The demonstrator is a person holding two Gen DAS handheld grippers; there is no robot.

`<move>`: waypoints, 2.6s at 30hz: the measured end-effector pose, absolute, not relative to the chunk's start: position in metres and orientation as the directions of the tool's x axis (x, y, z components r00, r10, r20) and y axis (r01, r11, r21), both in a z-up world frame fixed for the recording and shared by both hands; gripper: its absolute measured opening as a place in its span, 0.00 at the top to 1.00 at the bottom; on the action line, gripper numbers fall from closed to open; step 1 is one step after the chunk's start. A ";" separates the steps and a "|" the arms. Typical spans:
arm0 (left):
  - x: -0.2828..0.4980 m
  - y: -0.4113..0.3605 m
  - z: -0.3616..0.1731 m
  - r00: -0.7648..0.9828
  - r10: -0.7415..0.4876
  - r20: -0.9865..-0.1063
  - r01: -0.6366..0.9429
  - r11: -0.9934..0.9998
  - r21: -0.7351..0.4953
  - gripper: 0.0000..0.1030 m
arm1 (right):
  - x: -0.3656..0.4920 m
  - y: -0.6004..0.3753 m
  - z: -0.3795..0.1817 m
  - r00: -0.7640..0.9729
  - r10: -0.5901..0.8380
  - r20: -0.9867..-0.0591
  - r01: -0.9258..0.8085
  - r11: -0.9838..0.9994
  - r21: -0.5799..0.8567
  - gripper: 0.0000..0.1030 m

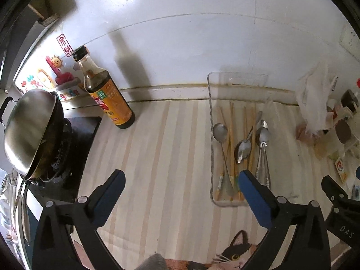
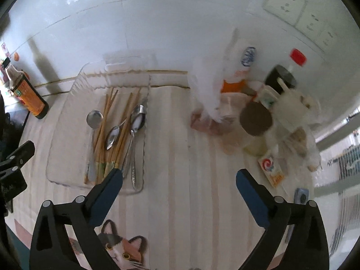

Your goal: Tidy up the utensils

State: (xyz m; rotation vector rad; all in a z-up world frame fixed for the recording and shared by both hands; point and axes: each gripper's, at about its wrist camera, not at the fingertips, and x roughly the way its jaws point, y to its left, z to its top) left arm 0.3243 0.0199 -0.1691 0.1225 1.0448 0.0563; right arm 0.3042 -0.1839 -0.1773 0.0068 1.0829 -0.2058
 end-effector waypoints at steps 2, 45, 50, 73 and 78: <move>0.317 0.021 -0.164 0.514 0.096 -0.853 0.016 0.992 0.122 0.00 | 0.296 -0.183 -0.173 0.462 -0.172 -0.870 0.183 0.978 -0.096 0.00; 0.088 0.056 -0.006 0.735 -0.015 -0.678 0.032 0.999 0.013 0.00 | 0.035 -0.139 0.005 0.770 -0.169 -0.616 0.186 0.982 -0.037 0.00; 0.086 0.056 -0.005 0.736 -0.011 -0.677 0.024 1.000 0.009 0.00 | 0.035 -0.138 0.006 0.771 -0.165 -0.615 0.183 0.983 -0.034 0.00; 0.096 0.054 -0.014 0.708 -0.023 -0.706 0.046 0.999 0.013 0.00 | 0.053 -0.137 -0.002 0.745 -0.160 -0.648 0.181 0.983 -0.036 0.00; 0.099 0.054 -0.017 0.699 -0.025 -0.715 0.052 0.999 0.015 0.00 | 0.055 -0.137 -0.002 0.740 -0.167 -0.652 0.186 0.982 -0.040 0.00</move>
